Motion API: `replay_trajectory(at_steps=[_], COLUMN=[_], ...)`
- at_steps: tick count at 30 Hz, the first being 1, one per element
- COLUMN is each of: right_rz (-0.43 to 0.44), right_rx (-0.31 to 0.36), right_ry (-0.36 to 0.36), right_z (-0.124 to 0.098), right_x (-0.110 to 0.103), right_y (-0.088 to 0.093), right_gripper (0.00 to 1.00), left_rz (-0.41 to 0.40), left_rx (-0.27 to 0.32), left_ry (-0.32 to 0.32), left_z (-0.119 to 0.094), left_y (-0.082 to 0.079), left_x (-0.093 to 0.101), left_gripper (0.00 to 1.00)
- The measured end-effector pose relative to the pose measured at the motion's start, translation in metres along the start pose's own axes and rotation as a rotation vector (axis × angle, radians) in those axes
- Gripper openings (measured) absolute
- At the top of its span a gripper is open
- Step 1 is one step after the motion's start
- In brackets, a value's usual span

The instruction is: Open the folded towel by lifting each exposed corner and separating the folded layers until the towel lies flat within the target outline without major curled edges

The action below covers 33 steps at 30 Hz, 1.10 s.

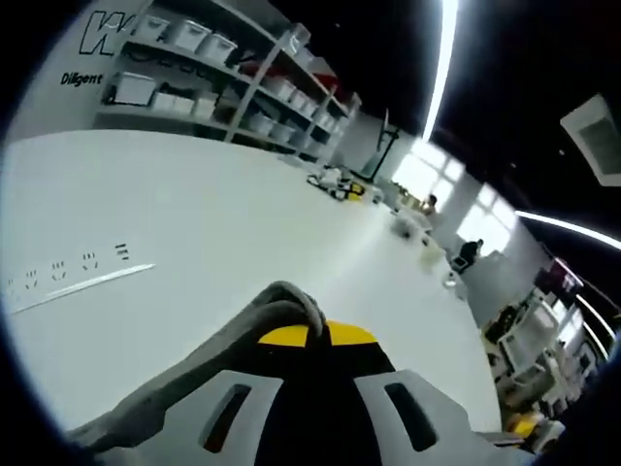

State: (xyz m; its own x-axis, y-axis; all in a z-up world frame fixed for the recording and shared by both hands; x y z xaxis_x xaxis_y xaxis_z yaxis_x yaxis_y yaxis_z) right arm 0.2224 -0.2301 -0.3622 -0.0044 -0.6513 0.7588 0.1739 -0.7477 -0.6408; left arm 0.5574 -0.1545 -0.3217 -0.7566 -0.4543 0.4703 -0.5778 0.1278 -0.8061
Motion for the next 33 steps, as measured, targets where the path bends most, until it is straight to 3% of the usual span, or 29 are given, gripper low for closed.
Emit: replay_trajectory(at_steps=[9, 14, 16, 23, 27, 33], right_rz=[0.031, 0.037, 0.048, 0.069, 0.079, 0.106], right_rx=[-0.037, -0.05, -0.059, -0.082, -0.083, -0.087], right_ry=[-0.002, -0.015, -0.018, -0.008, 0.026, 0.01], right_z=[-0.004, -0.004, -0.004, -0.005, -0.008, -0.007], right_x=[0.002, 0.001, 0.002, 0.009, 0.016, 0.016], right_y=[0.01, 0.014, 0.016, 0.022, 0.023, 0.024], right_gripper=[0.0, 0.02, 0.03, 0.11, 0.26, 0.27], left_rz=[0.022, 0.021, 0.056, 0.068, 0.081, 0.082], left_rx=[-0.011, 0.008, 0.03, 0.053, 0.072, 0.061], left_ry=[-0.01, -0.02, -0.021, -0.02, -0.06, -0.064], left_z=[0.017, 0.019, 0.018, 0.014, 0.012, 0.011], left_y=[0.001, 0.0, -0.003, -0.01, -0.012, -0.01], left_x=[0.001, -0.004, -0.004, -0.003, -0.007, -0.007], left_gripper=[0.06, 0.16, 0.21, 0.26, 0.34, 0.33])
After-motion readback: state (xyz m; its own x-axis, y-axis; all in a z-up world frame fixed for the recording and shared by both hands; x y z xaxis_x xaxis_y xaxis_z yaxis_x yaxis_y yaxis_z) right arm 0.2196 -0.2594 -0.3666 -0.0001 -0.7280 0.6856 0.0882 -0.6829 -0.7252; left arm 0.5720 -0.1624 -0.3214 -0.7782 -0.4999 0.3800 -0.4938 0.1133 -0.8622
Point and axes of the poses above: the point that each gripper's makers call its tool centre point, and the gripper's own axes: z roughly forward along the fingers, x roughly to its right, y roughly out of its underside, the point moved 10 cm from there along -z, roughly backward along the fingers, and after that the axes turned 1 degree about x, right-handed, at the moved point
